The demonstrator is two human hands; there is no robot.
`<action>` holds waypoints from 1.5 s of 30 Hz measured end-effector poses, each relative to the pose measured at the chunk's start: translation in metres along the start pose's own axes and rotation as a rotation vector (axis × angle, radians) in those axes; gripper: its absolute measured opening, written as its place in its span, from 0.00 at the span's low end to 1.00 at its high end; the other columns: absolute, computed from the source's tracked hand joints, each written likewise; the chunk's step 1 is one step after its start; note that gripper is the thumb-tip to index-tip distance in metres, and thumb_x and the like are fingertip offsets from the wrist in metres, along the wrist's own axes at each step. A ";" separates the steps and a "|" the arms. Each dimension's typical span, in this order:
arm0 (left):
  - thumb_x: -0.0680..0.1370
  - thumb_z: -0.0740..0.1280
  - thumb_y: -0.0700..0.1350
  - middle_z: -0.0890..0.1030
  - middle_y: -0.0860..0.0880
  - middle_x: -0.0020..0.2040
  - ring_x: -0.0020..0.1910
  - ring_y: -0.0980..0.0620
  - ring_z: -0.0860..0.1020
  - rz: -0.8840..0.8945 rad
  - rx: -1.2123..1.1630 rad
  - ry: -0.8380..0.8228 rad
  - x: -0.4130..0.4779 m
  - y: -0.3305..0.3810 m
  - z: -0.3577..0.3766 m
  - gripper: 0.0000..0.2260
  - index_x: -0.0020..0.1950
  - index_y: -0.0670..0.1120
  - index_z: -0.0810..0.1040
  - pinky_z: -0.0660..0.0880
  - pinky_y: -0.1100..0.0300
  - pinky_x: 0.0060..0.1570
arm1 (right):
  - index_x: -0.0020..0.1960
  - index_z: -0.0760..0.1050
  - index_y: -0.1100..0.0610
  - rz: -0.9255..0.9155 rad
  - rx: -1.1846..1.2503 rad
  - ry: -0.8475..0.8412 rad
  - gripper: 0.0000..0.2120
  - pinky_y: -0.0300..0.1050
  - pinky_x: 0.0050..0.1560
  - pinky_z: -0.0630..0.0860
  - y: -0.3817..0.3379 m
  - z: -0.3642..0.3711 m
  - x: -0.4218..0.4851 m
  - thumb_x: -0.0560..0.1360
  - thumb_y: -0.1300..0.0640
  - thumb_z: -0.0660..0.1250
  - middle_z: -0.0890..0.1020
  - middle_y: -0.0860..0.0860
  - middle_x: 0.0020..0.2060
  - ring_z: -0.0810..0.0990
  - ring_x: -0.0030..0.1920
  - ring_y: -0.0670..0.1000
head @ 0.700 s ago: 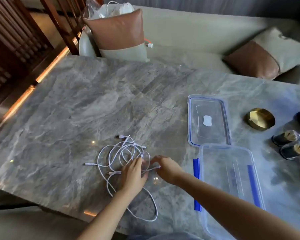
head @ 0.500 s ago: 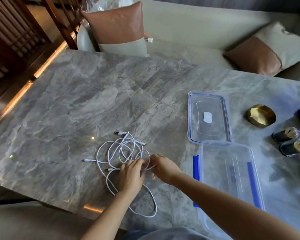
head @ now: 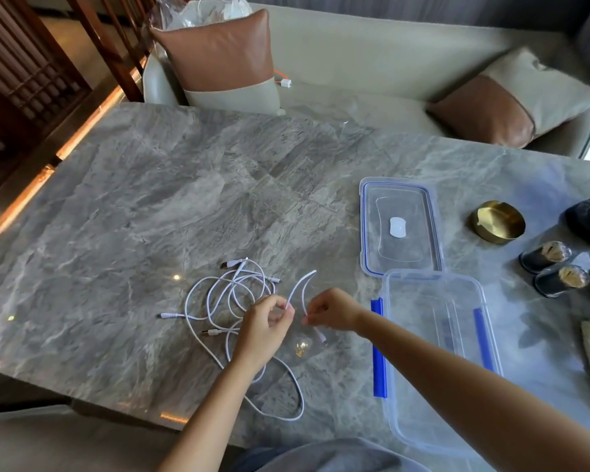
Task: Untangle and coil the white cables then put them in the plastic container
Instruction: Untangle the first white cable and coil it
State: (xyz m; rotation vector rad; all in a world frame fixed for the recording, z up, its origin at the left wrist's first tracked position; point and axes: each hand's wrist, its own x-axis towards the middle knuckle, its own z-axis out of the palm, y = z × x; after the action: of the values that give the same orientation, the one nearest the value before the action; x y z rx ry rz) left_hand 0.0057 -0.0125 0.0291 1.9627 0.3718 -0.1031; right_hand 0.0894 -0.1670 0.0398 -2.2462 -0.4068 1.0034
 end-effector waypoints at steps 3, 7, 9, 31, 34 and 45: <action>0.73 0.65 0.55 0.75 0.51 0.28 0.27 0.52 0.74 -0.077 -0.002 -0.156 -0.001 0.005 -0.006 0.08 0.40 0.51 0.75 0.68 0.62 0.33 | 0.36 0.80 0.56 0.028 0.072 0.144 0.06 0.29 0.29 0.66 0.002 -0.011 0.000 0.68 0.55 0.74 0.74 0.44 0.27 0.71 0.28 0.41; 0.72 0.71 0.50 0.80 0.56 0.49 0.47 0.61 0.78 -0.066 -0.072 -0.200 0.002 0.020 -0.012 0.09 0.50 0.57 0.74 0.73 0.69 0.45 | 0.29 0.73 0.49 -0.005 0.145 0.246 0.13 0.33 0.29 0.67 -0.002 -0.020 -0.002 0.68 0.54 0.75 0.74 0.44 0.24 0.71 0.25 0.41; 0.71 0.72 0.48 0.80 0.56 0.48 0.47 0.59 0.78 -0.007 -0.056 -0.105 0.006 0.030 -0.016 0.10 0.50 0.57 0.75 0.73 0.65 0.47 | 0.29 0.74 0.50 -0.018 0.162 0.266 0.13 0.33 0.30 0.68 -0.004 -0.023 -0.003 0.68 0.54 0.75 0.75 0.45 0.24 0.72 0.23 0.40; 0.75 0.67 0.35 0.84 0.52 0.38 0.34 0.62 0.80 -0.124 -0.559 0.175 0.002 0.051 -0.003 0.06 0.48 0.44 0.81 0.77 0.68 0.35 | 0.41 0.74 0.53 -0.110 0.998 0.071 0.06 0.32 0.36 0.76 -0.051 -0.035 -0.021 0.77 0.58 0.65 0.82 0.45 0.30 0.81 0.31 0.40; 0.75 0.66 0.35 0.85 0.53 0.35 0.35 0.61 0.80 -0.145 -0.707 0.274 -0.003 0.056 0.006 0.08 0.45 0.47 0.83 0.78 0.68 0.36 | 0.41 0.72 0.53 -0.117 0.967 0.066 0.07 0.34 0.35 0.75 -0.054 -0.026 -0.019 0.75 0.62 0.67 0.83 0.47 0.30 0.81 0.30 0.41; 0.77 0.64 0.40 0.86 0.51 0.40 0.41 0.58 0.83 -0.291 -1.134 0.307 -0.003 0.075 0.014 0.07 0.44 0.45 0.82 0.79 0.67 0.37 | 0.35 0.73 0.58 -0.246 0.979 0.119 0.11 0.30 0.25 0.64 -0.062 -0.025 -0.025 0.73 0.68 0.68 0.77 0.45 0.24 0.70 0.23 0.39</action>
State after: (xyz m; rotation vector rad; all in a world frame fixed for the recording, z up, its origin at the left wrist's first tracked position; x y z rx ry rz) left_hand 0.0273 -0.0530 0.0897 0.7908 0.7200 0.1956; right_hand 0.0906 -0.1441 0.1071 -1.3206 -0.0852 0.7029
